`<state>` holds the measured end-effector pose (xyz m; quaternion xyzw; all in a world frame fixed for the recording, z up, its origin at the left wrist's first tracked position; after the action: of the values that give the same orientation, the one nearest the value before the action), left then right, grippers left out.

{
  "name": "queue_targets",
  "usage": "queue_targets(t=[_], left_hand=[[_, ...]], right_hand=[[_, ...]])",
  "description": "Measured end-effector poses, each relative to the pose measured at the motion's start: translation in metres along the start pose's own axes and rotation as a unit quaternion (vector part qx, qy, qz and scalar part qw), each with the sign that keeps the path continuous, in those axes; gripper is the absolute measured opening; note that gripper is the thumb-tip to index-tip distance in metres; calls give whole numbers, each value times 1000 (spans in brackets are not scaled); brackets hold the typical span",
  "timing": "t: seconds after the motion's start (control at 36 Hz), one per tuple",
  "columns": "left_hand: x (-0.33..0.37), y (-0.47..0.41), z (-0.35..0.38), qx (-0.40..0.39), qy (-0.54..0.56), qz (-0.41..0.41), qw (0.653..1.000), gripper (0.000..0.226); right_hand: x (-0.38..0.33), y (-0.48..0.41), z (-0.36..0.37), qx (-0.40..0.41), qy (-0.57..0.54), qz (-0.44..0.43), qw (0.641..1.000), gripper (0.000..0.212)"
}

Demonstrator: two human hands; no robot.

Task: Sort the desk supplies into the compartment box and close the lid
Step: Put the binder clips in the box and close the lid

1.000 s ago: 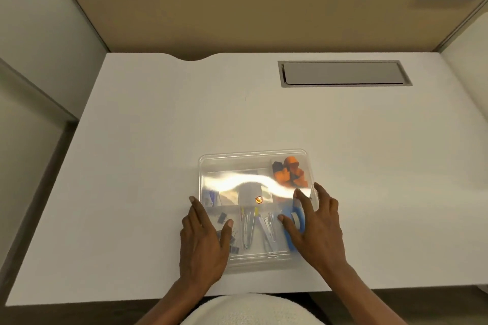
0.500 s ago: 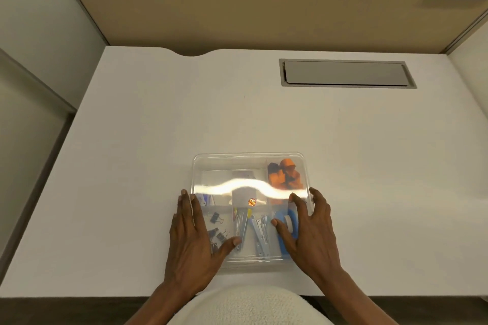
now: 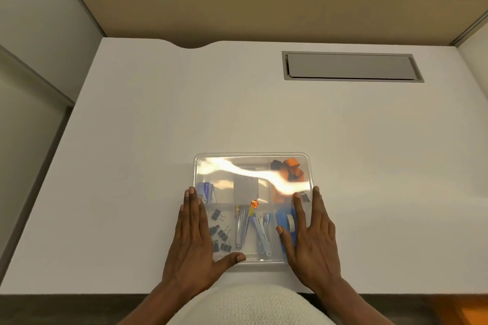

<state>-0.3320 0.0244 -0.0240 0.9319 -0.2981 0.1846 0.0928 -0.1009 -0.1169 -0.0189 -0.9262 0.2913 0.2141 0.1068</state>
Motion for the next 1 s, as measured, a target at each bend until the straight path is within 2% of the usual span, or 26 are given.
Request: queue_targets(t=[0.25,0.42,0.58,0.69,1.0], left_hand=[[-2,0,4,-4,-7,-10,1000,152],[0,-8,-3,-19,-81,21,996,153],[5,-38,-13,11,30,4,999,147],[0,-58,-12,8,9,32,999,146],[-4,-61,-5,-1,-41,43,998,152]], right_hand=[[-1,-3,0,-21,40,-15,999,82],[3,0,4,-26,58,-10,998,82],[2,2,7,-27,79,0,996,82],[1,2,6,-28,81,2,996,82],[1,2,8,-20,70,2,997,82]])
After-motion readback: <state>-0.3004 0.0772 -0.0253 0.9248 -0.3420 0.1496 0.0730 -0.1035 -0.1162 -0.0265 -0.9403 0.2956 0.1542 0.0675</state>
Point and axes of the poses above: each hand's wrist, its own y-axis away from the middle knuckle, its own z-axis out of the palm, x = y × z, the point moved 4 cm from there along -y, towards the middle knuckle, and after that the axes turned 6 degrees about x, right-handed, at the moved point
